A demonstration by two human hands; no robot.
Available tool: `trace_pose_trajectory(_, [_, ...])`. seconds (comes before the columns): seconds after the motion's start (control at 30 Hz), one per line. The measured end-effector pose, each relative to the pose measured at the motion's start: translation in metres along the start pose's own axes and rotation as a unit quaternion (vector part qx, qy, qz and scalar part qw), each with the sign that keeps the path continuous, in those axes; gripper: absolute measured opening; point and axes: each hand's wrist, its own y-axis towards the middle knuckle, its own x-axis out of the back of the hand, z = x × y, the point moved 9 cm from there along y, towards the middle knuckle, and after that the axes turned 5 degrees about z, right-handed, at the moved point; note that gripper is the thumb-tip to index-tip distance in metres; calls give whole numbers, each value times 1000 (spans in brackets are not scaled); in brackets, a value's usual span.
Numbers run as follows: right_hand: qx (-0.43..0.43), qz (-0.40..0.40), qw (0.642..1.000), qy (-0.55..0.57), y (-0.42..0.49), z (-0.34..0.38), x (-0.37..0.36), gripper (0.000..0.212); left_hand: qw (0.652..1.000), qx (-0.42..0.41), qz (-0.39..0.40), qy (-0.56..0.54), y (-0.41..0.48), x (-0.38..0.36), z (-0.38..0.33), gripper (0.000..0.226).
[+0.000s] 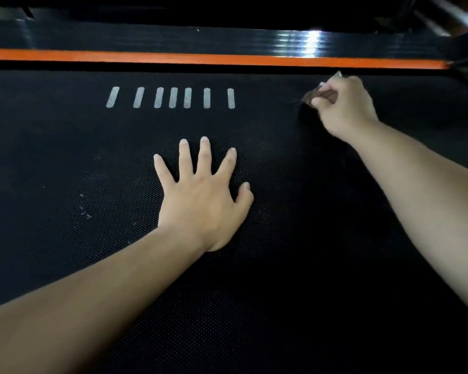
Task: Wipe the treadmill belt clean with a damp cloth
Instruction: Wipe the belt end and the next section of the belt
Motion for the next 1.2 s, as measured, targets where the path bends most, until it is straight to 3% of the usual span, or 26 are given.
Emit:
trace_pose_trajectory(0.07, [-37,-9,999,-10,-6,0,-4,22,1000,1,-1,-1,0,0,0,77])
trace_pose_trajectory(0.2, [114,57,992,15,-81,49,-22,18,1000,3,0,6,0,0,0,76])
trace_pose_trajectory(0.27, [146,77,986,-6,-100,41,-13,15,1000,2,0,3,0,-1,0,76])
trace_pose_trajectory(0.37, [26,16,999,-42,-82,0,13,20,1000,3,4,3,1,-2,1,77])
trace_pose_trajectory(0.43, [4,-4,999,-52,-98,6,12,20,1000,4,4,4,0,-3,2,76])
trace_pose_trajectory(0.6, [178,109,978,2,-205,73,-6,24,1000,2,1,5,-1,0,1,74])
trace_pose_trajectory(0.67, [156,84,984,-24,-191,50,8,24,1000,-1,-2,-2,-2,0,0,74])
trace_pose_trajectory(0.8, [-14,-1,999,-45,-157,-8,30,25,1000,1,-6,-17,-3,2,1,72])
trace_pose_trajectory(0.87, [25,-1,999,-49,-185,18,20,24,1000,-1,-8,-24,-3,3,0,71])
trace_pose_trajectory(0.97, [138,86,987,-10,-236,63,7,24,999,-7,-23,-43,-6,7,-2,66])
trace_pose_trajectory(1.03, [165,100,981,-33,-230,58,13,27,997,-18,-36,-59,-9,12,-4,59])
trace_pose_trajectory(1.13, [36,21,998,-46,-197,7,38,26,998,-38,-46,-37,-16,17,-13,51])
trace_pose_trajectory(1.2, [19,6,998,-66,-209,9,35,22,998,-50,-31,-22,-20,17,-26,52])
